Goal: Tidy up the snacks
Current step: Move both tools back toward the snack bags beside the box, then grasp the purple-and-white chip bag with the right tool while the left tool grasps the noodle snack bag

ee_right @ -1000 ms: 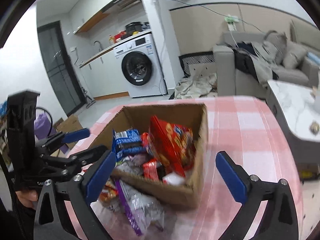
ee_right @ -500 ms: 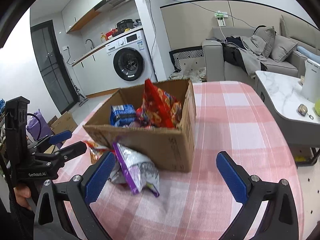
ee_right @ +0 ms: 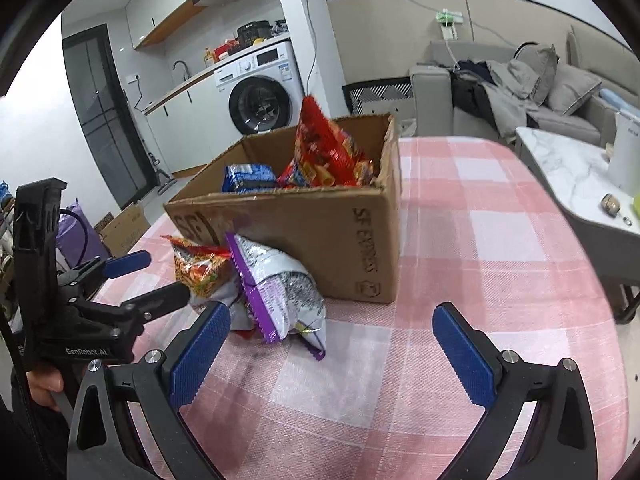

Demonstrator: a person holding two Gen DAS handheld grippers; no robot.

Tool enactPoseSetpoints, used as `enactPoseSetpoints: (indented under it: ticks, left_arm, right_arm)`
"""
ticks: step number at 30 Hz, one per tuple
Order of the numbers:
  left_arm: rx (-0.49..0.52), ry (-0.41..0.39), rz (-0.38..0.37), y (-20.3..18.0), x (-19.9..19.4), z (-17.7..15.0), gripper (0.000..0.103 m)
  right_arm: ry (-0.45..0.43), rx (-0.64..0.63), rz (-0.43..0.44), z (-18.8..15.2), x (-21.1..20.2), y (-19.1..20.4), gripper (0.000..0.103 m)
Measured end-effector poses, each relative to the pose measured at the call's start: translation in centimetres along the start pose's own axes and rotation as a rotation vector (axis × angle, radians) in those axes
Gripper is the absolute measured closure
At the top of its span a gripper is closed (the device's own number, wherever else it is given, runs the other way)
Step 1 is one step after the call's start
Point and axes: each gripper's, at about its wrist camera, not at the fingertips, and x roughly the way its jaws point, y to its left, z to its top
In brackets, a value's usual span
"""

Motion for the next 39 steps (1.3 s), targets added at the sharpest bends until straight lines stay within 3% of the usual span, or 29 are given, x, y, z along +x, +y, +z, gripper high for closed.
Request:
enactPoseSetpoints:
  ticks: [15, 24, 28, 39]
  left_arm:
    - [-0.010, 0.031, -0.024, 0.4, 2.2, -1.1, 0.001]
    - [-0.034, 0.039, -0.038, 1.4, 2.9, -1.1, 0.001]
    - [-0.039, 0.034, -0.039, 1.8, 3.1, -1.0, 0.001]
    - [-0.048, 0.041, -0.046, 2.2, 3.5, -1.3, 0.001]
  right_arm:
    - [0.096, 0.001, 0.017, -0.2, 3.9, 1.0, 0.000]
    - [0.109, -0.005, 0.050, 0.5, 5.8, 1.7, 0.002]
    - [0.134, -0.002, 0.066, 0.8, 6.6, 1.6, 0.018]
    - [0.153, -0.036, 0.080, 1.6, 8.5, 2.6, 0.032]
